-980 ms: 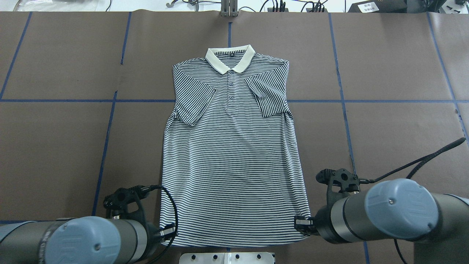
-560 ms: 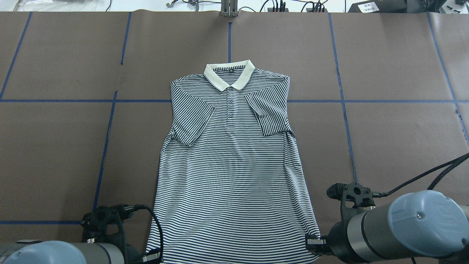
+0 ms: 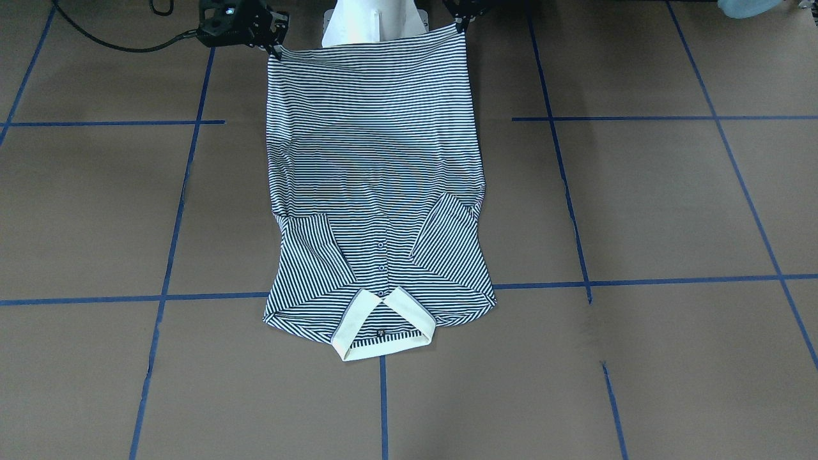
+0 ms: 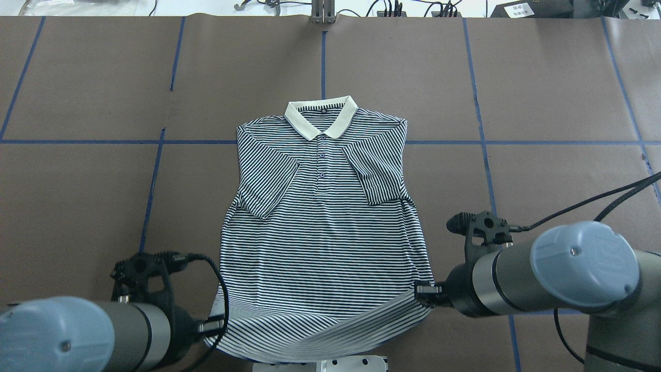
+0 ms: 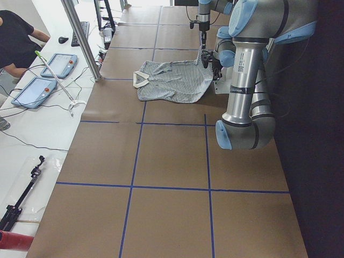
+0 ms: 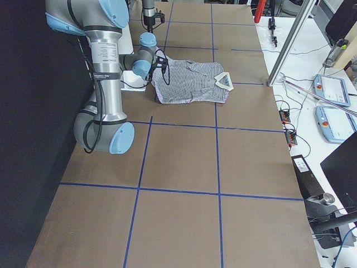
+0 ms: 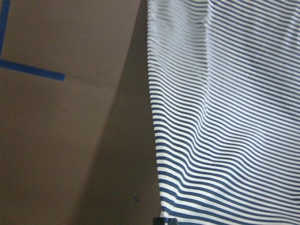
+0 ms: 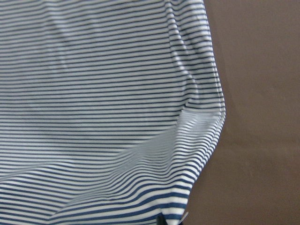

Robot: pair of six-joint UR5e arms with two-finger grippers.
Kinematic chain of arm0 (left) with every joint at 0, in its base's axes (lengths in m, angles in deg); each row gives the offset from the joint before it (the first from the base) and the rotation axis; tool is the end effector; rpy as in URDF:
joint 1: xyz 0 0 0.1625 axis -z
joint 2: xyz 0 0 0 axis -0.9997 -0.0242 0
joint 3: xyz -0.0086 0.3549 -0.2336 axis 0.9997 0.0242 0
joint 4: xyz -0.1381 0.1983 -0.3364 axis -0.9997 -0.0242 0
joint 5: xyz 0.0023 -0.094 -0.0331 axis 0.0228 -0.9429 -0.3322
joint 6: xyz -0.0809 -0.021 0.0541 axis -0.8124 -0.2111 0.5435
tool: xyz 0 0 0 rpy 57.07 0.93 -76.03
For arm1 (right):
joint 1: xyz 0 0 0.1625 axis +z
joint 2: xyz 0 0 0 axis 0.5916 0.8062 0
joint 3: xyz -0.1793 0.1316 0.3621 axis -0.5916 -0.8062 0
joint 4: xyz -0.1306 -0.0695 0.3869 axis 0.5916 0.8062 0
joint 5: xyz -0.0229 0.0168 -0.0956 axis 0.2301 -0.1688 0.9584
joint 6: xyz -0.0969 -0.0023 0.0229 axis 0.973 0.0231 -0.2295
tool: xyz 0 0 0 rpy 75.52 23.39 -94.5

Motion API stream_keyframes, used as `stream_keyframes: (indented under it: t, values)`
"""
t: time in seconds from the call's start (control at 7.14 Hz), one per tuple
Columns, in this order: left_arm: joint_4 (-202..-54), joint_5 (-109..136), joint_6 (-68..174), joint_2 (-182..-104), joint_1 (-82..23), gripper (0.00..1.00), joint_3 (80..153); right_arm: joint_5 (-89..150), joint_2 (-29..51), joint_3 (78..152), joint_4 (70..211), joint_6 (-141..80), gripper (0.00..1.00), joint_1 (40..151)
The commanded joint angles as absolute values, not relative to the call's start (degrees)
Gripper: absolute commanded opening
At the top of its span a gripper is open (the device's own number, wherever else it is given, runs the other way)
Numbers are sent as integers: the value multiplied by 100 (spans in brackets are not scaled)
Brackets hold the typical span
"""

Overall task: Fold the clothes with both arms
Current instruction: 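Lift the hem with both grippers and fold it toward the collar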

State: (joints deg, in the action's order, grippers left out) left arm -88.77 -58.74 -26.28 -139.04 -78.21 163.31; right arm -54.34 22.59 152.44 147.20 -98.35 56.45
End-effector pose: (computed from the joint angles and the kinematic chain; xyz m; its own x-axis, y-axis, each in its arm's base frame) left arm 0.4014 -0.2023 0.2076 0.6146 -0.1849 -0.7669 0.1722 0.9801 -0.0983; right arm -0.3930 -0.2538 0.2552 0.5301 0.0944 0.8427 -0.0369 0.9954 -0.0883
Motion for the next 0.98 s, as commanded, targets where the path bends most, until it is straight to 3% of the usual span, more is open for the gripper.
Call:
stream_keyframes:
  t: [0.0, 0.56, 0.84]
  values:
    - [-8896, -6008, -1697, -13969, -6791, 0, 15812, -5430, 1935, 14680, 14689, -8984, 0, 6559]
    - [-9735, -6000, -1588, -14513, -5876, 0, 14810, -5430, 1066, 13687, 14689, -8726, 0, 7378]
    - [-10587, -6000, -1536, -14811, -5313, 0, 13767, -5456, 565, 12662, 14096, -8690, 0, 7695]
